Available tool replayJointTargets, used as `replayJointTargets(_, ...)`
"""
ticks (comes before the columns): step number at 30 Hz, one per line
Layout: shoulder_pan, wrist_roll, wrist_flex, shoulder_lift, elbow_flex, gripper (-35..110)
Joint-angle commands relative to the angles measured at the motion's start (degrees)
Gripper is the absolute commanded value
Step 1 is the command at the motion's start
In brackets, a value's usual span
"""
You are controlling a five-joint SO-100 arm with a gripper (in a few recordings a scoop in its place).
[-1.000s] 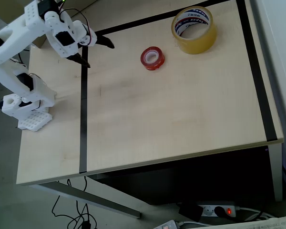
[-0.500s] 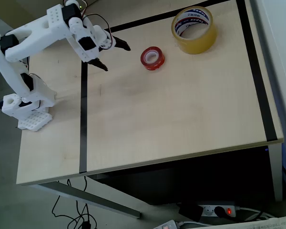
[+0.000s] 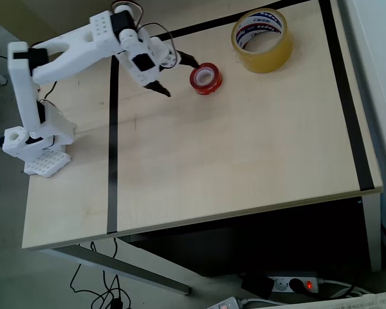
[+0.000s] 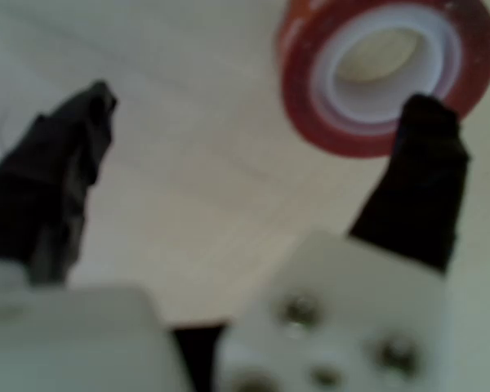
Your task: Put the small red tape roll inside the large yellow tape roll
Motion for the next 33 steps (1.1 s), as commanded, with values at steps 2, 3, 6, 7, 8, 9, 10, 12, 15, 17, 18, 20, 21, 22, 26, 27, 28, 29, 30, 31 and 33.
replayJointTargets(2,0.26,-1.14,4.13,-4.57,-14.50,36)
replayJointTargets(3,0.35,-1.05,6.06,-7.12,-18.11,36)
replayJointTargets(6,0.62,-0.88,13.71,-15.91,-31.11,36)
replayJointTargets(7,0.62,-0.70,14.94,-18.28,-34.80,35)
replayJointTargets(8,0.70,-0.70,14.94,-18.28,-34.80,35)
replayJointTargets(9,0.70,-0.70,14.94,-18.19,-34.89,34)
replayJointTargets(10,0.62,-0.70,14.94,-17.84,-34.89,32)
replayJointTargets(12,0.18,-0.70,14.94,-16.61,-33.93,27)
replayJointTargets(15,-0.18,-0.70,14.94,-14.41,-31.38,3)
replayJointTargets(17,-0.18,-0.44,14.94,-12.66,-29.27,0)
replayJointTargets(18,0.00,-0.44,14.94,-11.87,-28.39,0)
replayJointTargets(20,0.62,-0.35,14.94,-10.37,-27.42,0)
replayJointTargets(21,1.23,-0.26,14.94,-9.93,-27.33,0)
replayJointTargets(22,1.76,-0.18,14.94,-9.40,-27.33,0)
replayJointTargets(26,2.90,-0.18,14.94,-7.29,-25.66,0)
replayJointTargets(27,2.99,-0.18,14.94,-6.68,-24.87,0)
replayJointTargets(28,2.99,-0.18,14.94,-5.98,-24.08,2)
replayJointTargets(29,2.99,-0.18,14.94,-5.45,-23.38,1)
replayJointTargets(30,2.99,-0.18,14.94,-4.92,-23.03,0)
replayJointTargets(31,3.08,-0.18,14.94,-4.31,-22.76,0)
replayJointTargets(33,3.25,-0.18,14.94,-2.29,-22.76,0)
